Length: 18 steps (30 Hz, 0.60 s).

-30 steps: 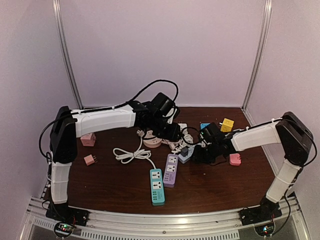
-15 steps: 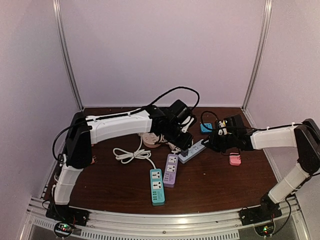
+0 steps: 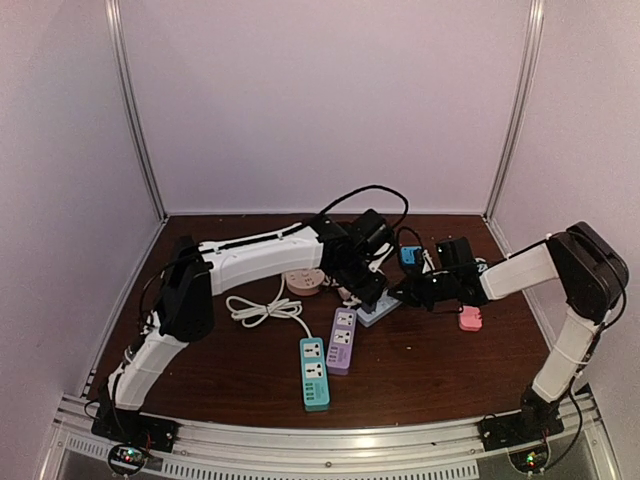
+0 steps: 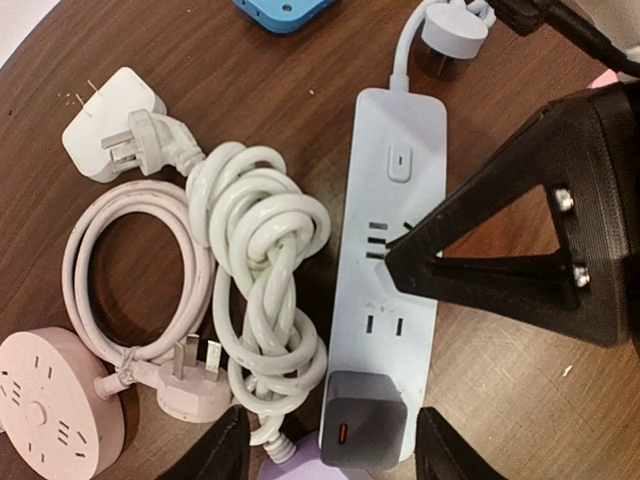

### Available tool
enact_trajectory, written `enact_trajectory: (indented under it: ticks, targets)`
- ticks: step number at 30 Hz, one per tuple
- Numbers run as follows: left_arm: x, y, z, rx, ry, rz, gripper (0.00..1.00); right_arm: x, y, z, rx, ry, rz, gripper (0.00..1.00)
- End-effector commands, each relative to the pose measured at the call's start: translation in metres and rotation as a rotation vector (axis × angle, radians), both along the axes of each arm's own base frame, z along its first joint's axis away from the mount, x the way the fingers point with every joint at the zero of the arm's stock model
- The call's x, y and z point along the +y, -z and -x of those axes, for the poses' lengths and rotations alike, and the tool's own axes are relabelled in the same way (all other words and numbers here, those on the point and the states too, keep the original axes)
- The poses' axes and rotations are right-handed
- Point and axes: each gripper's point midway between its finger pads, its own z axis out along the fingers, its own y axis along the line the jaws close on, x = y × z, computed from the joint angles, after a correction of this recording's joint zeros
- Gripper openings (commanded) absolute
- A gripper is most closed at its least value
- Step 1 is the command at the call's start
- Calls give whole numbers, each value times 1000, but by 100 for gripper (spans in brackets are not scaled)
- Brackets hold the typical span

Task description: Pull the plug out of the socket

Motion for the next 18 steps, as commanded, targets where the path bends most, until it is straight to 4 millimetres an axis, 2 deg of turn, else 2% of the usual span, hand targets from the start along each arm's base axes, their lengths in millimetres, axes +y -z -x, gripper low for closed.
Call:
enact_trajectory:
  ticks: [1,8,18]
  targets:
    - [-8,4,1,-4,45,-7,58,12,-15,-12,-45,2,-86,2]
    - [-14,17,7,43,64,5,57,14,-3,-13,-11,5,-94,0]
    - [-18,24,9,62,67,13,44,12,13,-10,29,20,-88,0]
